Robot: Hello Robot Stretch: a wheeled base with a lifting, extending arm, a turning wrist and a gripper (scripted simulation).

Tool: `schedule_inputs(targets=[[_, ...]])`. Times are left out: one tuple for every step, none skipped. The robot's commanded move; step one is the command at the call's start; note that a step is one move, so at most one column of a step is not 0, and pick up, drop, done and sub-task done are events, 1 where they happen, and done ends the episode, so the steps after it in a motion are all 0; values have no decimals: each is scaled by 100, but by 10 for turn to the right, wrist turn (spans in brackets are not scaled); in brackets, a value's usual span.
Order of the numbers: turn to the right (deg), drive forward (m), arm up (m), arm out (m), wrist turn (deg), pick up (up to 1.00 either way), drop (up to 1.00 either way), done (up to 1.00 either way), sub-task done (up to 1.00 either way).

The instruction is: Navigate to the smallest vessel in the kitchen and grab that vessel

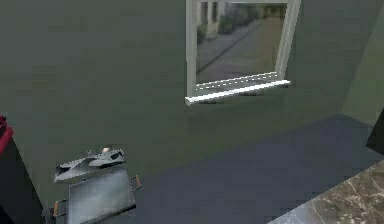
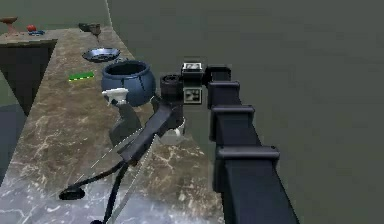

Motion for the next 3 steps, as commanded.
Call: schedule_inputs(targets=[[0,0,0,0,450,0,0,0,0],[0,0,0,0,450,0,0,0,0],[0,0,0,0,390,0,0,0,0]])
